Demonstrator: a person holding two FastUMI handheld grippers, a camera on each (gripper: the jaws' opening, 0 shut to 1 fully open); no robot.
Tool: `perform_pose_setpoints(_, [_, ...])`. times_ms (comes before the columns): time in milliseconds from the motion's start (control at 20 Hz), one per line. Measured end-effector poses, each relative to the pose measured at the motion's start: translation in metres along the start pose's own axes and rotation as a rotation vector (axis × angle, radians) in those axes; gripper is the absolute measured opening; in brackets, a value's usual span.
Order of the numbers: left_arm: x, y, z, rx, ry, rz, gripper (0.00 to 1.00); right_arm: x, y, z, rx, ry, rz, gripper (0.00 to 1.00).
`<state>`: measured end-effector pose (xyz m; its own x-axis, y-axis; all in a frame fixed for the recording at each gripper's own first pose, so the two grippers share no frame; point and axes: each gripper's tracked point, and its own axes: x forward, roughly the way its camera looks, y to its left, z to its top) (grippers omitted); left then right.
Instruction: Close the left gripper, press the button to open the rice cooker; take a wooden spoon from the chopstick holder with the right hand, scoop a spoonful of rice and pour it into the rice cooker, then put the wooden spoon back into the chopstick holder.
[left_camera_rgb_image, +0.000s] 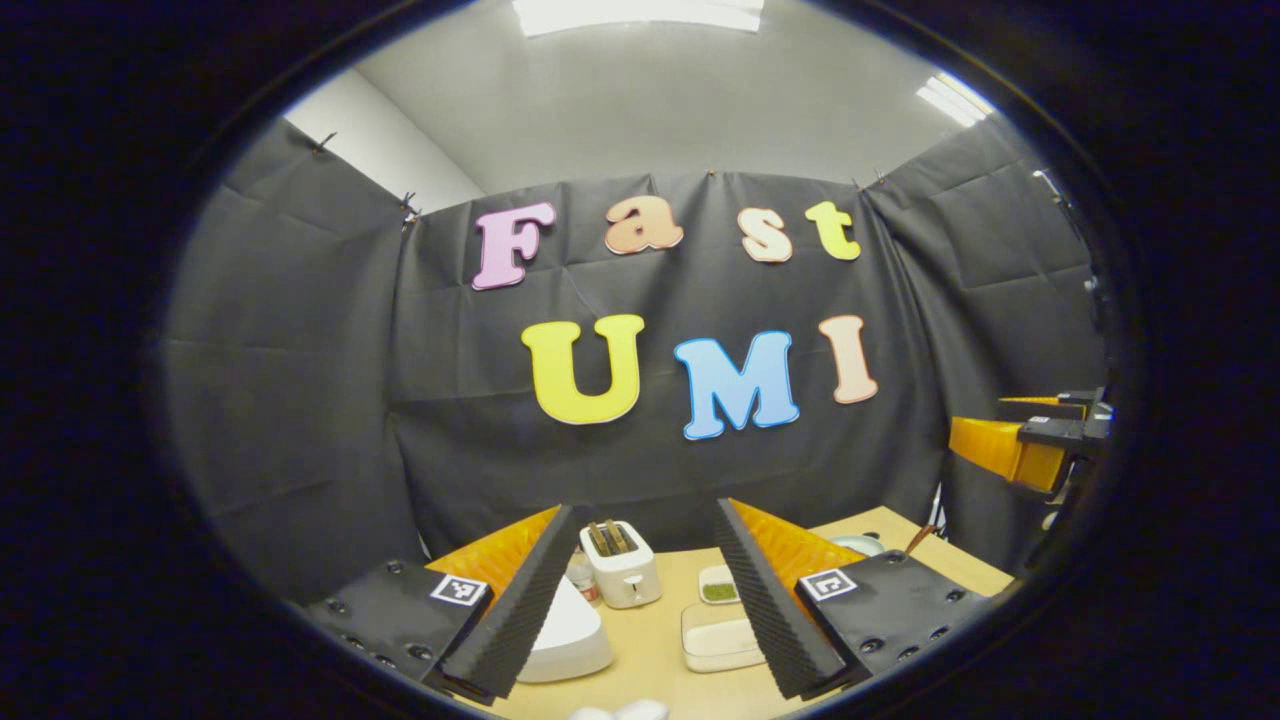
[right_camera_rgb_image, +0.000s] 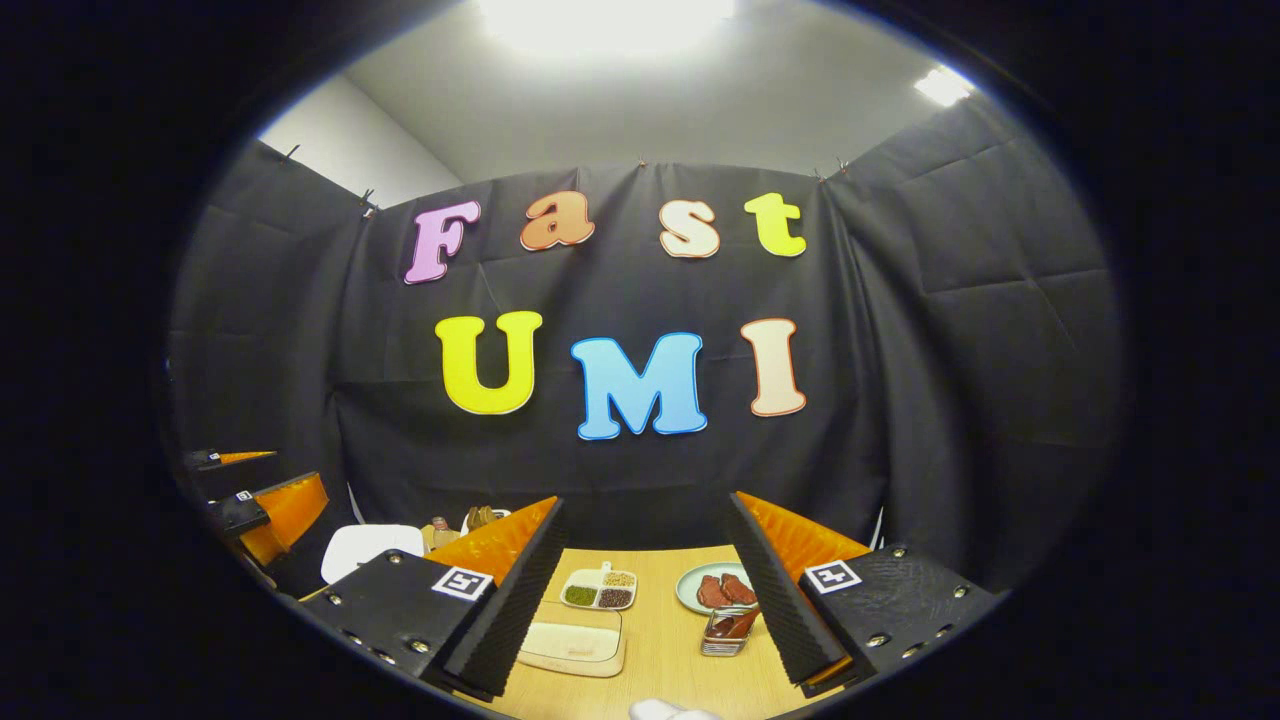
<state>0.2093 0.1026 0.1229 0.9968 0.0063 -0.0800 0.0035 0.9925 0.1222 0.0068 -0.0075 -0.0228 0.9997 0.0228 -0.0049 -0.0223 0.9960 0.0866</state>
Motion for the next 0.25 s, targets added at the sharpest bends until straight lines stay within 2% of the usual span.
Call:
perform_pose_setpoints(100, [-0.002, 0.01, 0.002, -0.02, -0.001, 0.013, 0.97, -0.002, 0.001, 0.0, -0.005, 0.001, 0.001, 0.97])
perform_pose_setpoints(250, [-0.006, 0.022, 0.003, -0.049, 0.001, 0.029, 0.99, -0.006, 0.003, 0.001, -0.019, 0.001, -0.003, 0.98])
